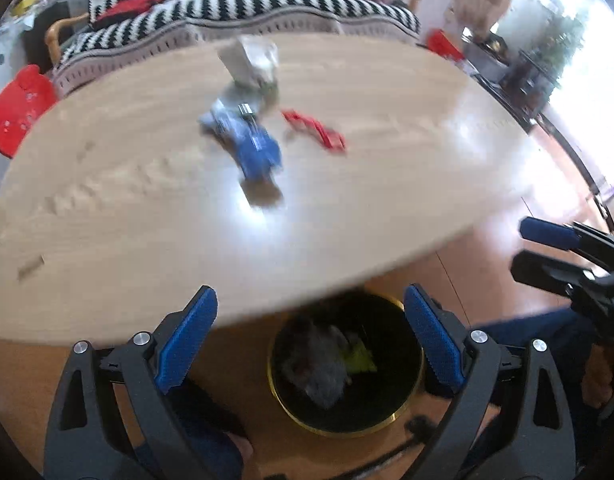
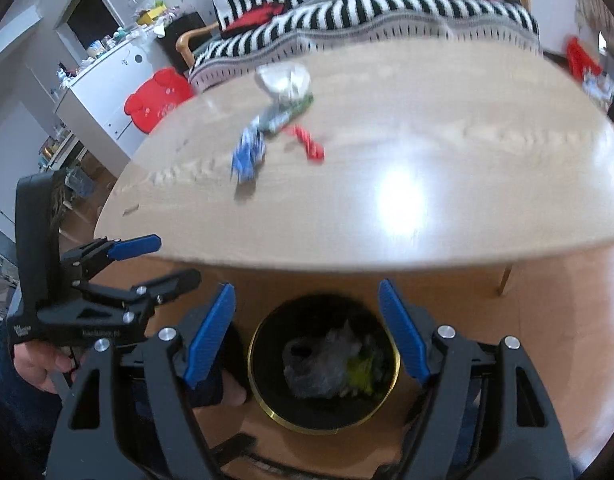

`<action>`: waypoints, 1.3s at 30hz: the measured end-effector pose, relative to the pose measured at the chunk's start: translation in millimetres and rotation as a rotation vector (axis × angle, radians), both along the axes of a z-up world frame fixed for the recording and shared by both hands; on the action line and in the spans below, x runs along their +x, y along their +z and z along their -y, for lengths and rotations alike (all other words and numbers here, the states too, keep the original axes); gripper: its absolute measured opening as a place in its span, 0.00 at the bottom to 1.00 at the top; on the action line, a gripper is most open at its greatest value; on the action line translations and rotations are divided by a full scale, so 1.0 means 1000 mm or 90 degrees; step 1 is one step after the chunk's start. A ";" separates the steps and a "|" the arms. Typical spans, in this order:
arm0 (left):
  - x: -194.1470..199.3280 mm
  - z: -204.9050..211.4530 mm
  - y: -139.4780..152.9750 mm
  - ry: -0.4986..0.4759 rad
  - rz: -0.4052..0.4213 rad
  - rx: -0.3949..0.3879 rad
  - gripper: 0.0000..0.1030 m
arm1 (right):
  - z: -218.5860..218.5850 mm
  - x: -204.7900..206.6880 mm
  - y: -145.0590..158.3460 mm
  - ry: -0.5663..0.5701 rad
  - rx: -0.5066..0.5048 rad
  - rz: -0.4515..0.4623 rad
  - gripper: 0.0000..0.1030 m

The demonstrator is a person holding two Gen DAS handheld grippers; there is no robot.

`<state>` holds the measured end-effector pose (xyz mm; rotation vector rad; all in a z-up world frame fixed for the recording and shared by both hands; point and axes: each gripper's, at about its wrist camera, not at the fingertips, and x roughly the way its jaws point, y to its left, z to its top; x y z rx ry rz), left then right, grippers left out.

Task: Collect trash
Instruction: 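Grasp the blue-silver foil wrapper with the left gripper while the right grasps the red ribbon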

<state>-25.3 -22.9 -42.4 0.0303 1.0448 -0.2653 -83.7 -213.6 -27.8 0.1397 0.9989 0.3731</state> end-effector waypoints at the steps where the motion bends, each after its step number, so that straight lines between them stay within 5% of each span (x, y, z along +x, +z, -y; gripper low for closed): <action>1: 0.010 0.003 0.003 0.008 0.006 0.007 0.89 | 0.000 0.011 0.005 -0.003 -0.004 0.005 0.70; 8: 0.097 0.008 -0.003 0.081 0.007 0.044 0.89 | 0.001 0.097 0.018 -0.042 -0.021 0.021 0.75; 17: 0.144 -0.006 -0.049 0.126 -0.009 0.095 0.89 | -0.005 0.175 -0.041 -0.056 -0.038 -0.032 0.75; 19: 0.149 -0.014 -0.049 0.130 0.003 0.095 0.84 | -0.010 0.181 -0.050 -0.048 -0.045 -0.036 0.75; 21: 0.153 -0.019 -0.051 0.129 0.003 0.103 0.55 | -0.019 0.185 -0.056 -0.039 -0.053 -0.035 0.75; 24: 0.157 -0.026 -0.051 0.134 -0.004 0.095 0.31 | -0.036 0.189 -0.064 -0.015 -0.062 -0.028 0.75; 29: 0.155 -0.036 -0.048 0.135 -0.006 0.090 0.29 | -0.066 0.191 -0.071 0.022 -0.103 -0.010 0.75; 39: 0.134 -0.048 -0.034 0.137 -0.001 0.057 0.29 | -0.092 0.196 -0.088 0.033 -0.155 0.002 0.58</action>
